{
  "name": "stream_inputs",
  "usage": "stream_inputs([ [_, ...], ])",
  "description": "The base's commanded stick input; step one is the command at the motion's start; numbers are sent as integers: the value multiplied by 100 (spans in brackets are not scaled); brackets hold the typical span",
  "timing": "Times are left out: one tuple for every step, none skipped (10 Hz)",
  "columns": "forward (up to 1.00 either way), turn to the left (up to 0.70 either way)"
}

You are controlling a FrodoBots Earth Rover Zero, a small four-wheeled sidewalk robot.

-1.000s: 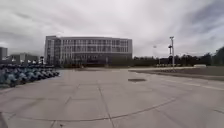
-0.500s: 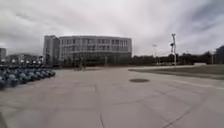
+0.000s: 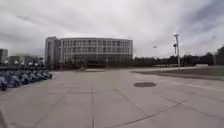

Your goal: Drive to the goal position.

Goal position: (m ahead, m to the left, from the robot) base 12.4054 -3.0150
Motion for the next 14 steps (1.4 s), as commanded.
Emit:
stream_inputs([
  [100, 0],
  [100, 0],
  [100, 0],
  [100, 0],
  [100, 0],
  [100, 0],
  [100, 0],
  [100, 0],
  [100, 0],
  [100, 0],
  [100, 0],
  [100, 0],
  [100, 0],
  [100, 0],
])
